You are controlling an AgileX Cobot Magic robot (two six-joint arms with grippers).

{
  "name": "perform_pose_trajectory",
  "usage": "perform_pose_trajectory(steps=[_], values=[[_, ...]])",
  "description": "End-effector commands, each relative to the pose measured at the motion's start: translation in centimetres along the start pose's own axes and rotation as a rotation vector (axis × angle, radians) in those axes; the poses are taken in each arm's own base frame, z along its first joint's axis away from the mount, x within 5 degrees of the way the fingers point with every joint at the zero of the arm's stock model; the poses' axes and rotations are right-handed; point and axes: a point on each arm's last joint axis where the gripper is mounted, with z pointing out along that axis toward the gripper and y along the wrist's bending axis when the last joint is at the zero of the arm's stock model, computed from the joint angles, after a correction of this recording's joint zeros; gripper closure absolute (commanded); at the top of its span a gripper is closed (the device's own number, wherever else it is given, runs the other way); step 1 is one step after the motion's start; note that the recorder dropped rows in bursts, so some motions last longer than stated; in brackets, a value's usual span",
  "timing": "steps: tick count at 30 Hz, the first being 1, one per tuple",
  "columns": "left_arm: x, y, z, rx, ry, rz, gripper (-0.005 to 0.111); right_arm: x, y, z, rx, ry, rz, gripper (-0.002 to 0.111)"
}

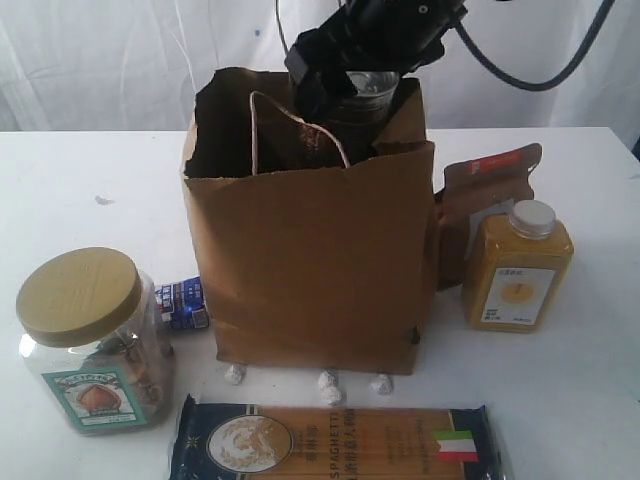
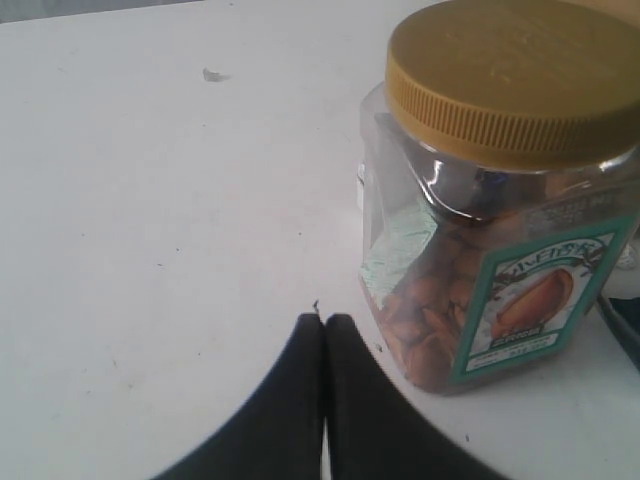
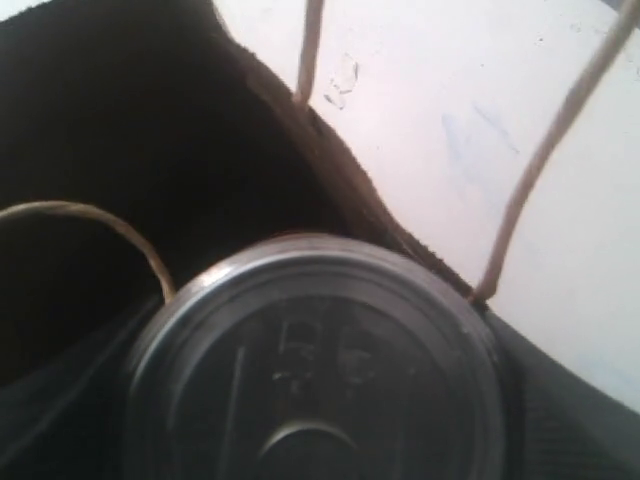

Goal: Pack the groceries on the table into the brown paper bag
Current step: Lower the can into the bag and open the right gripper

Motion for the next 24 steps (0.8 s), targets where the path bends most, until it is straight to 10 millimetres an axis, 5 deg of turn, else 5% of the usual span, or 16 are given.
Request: perform_pose_trajectory(steps=[1,24], values=[[0.2,0.0,0.0,-0.002,0.005,0.002,0.107,-0.1,0.4,1.0,-0.025,0.022,-0.01,0.108],[0.2,0.0,0.0,-0.002,0.005,0.002,0.107,1.2,-0.2,7.3,-0.061,0.182,0.014,0.108]])
